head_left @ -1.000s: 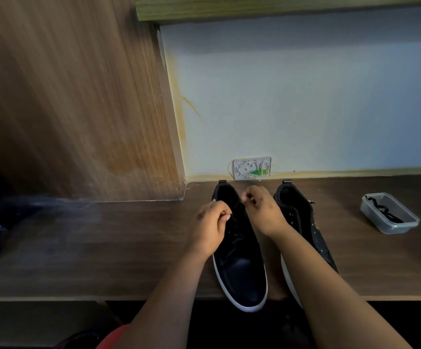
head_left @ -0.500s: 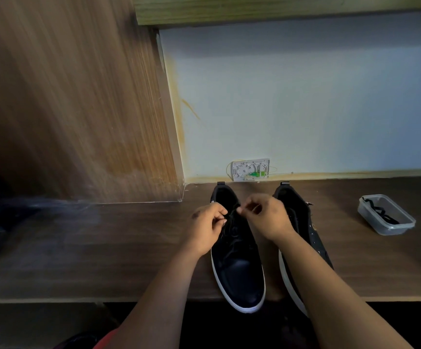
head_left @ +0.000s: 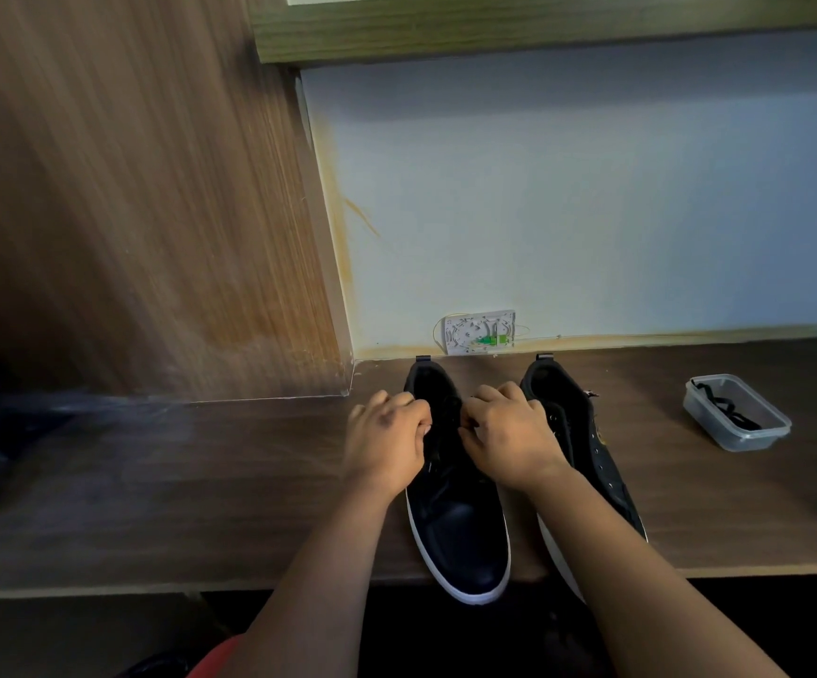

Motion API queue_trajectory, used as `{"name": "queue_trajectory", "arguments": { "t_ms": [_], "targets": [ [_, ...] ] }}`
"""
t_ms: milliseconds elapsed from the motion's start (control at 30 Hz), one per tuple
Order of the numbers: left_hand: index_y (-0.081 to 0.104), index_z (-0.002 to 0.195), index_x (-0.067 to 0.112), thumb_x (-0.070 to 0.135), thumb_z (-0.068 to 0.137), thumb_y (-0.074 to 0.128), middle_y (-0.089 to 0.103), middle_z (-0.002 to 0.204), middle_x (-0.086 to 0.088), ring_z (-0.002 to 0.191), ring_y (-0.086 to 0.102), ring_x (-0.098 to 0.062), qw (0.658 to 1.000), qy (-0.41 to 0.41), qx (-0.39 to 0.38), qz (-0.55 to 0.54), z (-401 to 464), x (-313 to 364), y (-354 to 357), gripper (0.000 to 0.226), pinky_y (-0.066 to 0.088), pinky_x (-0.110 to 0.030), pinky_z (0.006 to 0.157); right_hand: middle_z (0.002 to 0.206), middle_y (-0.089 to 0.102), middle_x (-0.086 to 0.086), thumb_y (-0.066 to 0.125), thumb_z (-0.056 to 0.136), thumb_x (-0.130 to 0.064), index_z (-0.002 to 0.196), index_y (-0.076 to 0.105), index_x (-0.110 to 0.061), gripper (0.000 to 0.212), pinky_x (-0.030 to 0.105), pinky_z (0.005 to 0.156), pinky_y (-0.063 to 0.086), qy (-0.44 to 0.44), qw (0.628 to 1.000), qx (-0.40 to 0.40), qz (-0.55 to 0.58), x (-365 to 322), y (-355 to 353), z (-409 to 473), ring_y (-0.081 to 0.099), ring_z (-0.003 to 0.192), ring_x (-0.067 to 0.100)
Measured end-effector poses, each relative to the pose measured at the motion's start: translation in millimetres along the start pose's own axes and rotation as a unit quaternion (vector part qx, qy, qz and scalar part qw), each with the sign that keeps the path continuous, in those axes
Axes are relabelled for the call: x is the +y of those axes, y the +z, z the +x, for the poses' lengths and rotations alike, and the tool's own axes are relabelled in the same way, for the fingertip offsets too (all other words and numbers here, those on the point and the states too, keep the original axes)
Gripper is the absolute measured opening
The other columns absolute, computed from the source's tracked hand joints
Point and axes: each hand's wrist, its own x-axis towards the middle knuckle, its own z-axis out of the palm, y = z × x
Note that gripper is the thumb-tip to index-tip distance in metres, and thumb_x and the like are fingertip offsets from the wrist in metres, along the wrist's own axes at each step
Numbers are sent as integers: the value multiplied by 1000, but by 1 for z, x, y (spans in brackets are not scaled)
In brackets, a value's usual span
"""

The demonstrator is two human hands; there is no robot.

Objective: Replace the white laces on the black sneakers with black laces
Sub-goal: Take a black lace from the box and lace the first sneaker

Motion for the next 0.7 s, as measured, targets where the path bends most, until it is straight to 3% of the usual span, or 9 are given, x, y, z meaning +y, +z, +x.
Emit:
{"name": "queue_trajectory", "arguments": {
  "t_ms": [133, 200, 300, 367, 400, 467, 500, 600, 700],
  "targets": [
    [59, 97, 30, 23, 94, 48, 59, 104, 13, 99, 47, -15, 999, -6, -36, 20, 1, 0, -1, 14, 34, -31, 78, 109, 54, -5, 50, 94, -35, 102, 60, -20, 20, 40, 84, 41, 19, 999, -26, -6, 0, 3, 0, 43, 111, 23],
    [57, 103, 28, 28, 95, 49, 55, 108, 12, 103, 48, -16, 998, -18, -56, 0, 2, -2, 1, 11, 37, -31, 80, 112, 54, -1, 52, 94, -38, 107, 57, -19, 24, 41, 87, 45, 59, 994, -46, 85, 1, 4, 1, 47, 112, 26],
    [47, 119, 16, 34, 97, 48, 47, 122, -3, 115, 48, -24, 981, -144, -89, -97, 1, 1, 4, 28, 43, -35, 88, 132, 45, 10, 49, 92, -56, 134, 41, -16, 59, 43, 103, 40, 134, 959, -132, 214, -2, -10, -5, 44, 125, 30],
    [37, 132, 12, 46, 96, 47, 37, 137, -11, 119, 48, -31, 923, -301, -151, -186, -1, 11, 0, 50, 48, -39, 91, 134, 44, 11, 59, 83, -62, 144, 28, -15, 83, 39, 97, 46, 155, 937, -230, 211, -5, -23, -13, 51, 120, 29],
    [31, 137, 12, 56, 93, 47, 33, 142, -12, 115, 50, -32, 881, -366, -196, -227, -3, 17, -1, 65, 53, -40, 85, 125, 49, 9, 67, 76, -62, 144, 25, -16, 92, 36, 85, 52, 163, 921, -288, 207, -6, -27, -17, 59, 107, 26],
    [28, 140, 15, 69, 82, 53, 35, 144, -10, 108, 54, -31, 816, -420, -276, -286, -7, 28, 0, 84, 58, -39, 70, 108, 55, 4, 82, 65, -55, 145, 15, -19, 110, 28, 59, 54, 176, 884, -382, 205, -8, -25, -24, 62, 77, 17],
    [26, 141, 15, 70, 79, 57, 37, 143, -10, 108, 56, -33, 804, -419, -305, -292, -8, 33, 0, 88, 58, -39, 67, 111, 56, 5, 85, 62, -50, 148, 6, -21, 120, 27, 55, 54, 175, 877, -399, 202, -8, -19, -26, 61, 75, 17],
    [24, 142, 13, 60, 82, 62, 37, 141, -14, 111, 55, -34, 835, -388, -308, -239, -10, 39, 5, 85, 55, -40, 78, 138, 46, 11, 86, 63, -45, 152, -6, -23, 129, 33, 78, 55, 183, 903, -332, 205, -11, -2, -27, 60, 105, 26],
    [29, 140, 8, 50, 90, 57, 38, 140, -16, 114, 55, -32, 859, -375, -273, -218, -7, 41, 3, 71, 49, -33, 81, 136, 44, 13, 81, 68, -47, 149, 17, -21, 106, 37, 95, 46, 189, 931, -224, 215, -15, 9, -27, 50, 123, 30]
  ]
}}
